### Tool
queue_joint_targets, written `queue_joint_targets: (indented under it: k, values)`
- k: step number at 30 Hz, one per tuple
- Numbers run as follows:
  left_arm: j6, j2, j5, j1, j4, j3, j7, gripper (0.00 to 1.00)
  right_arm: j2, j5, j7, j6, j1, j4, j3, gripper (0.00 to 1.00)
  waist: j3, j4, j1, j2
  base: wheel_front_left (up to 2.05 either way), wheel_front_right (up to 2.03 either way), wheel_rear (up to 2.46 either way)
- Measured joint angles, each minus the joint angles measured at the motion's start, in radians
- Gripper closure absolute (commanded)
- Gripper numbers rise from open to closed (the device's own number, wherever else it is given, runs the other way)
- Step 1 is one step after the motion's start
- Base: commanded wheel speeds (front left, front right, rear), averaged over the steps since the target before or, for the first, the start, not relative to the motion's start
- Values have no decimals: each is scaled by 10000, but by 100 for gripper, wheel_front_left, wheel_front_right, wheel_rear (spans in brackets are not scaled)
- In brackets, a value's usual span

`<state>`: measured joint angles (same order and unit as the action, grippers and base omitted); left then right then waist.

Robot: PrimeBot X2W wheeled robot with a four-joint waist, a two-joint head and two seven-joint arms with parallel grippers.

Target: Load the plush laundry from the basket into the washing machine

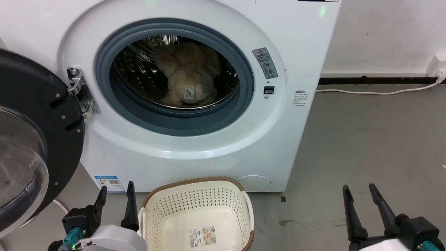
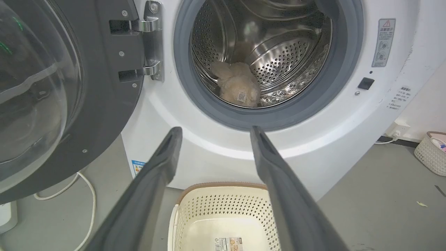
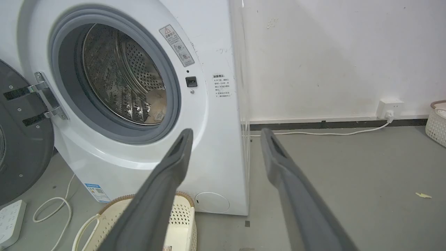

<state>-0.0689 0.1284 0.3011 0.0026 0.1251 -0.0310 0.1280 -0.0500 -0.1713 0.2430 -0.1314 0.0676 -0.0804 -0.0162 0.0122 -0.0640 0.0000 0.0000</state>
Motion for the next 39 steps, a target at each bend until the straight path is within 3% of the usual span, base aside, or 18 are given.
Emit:
queue_joint_targets:
  k: [33, 34, 39]
  values:
    - [84, 387, -59, 176, -351, -493, -73, 0, 0, 205, -403, 0, 70, 23, 247, 0, 2, 122, 0, 0, 0, 0, 0]
    - [88, 387, -59, 175, -349, -495, -79, 100, 0, 207, -399, 0, 66, 19, 244, 100, 3, 122, -1, 0, 0, 0, 0]
    - [90, 380, -77, 176, -353, -500, -86, 100, 0, 211, -401, 0, 65, 13, 238, 100, -2, 134, 0, 0, 0, 0, 0]
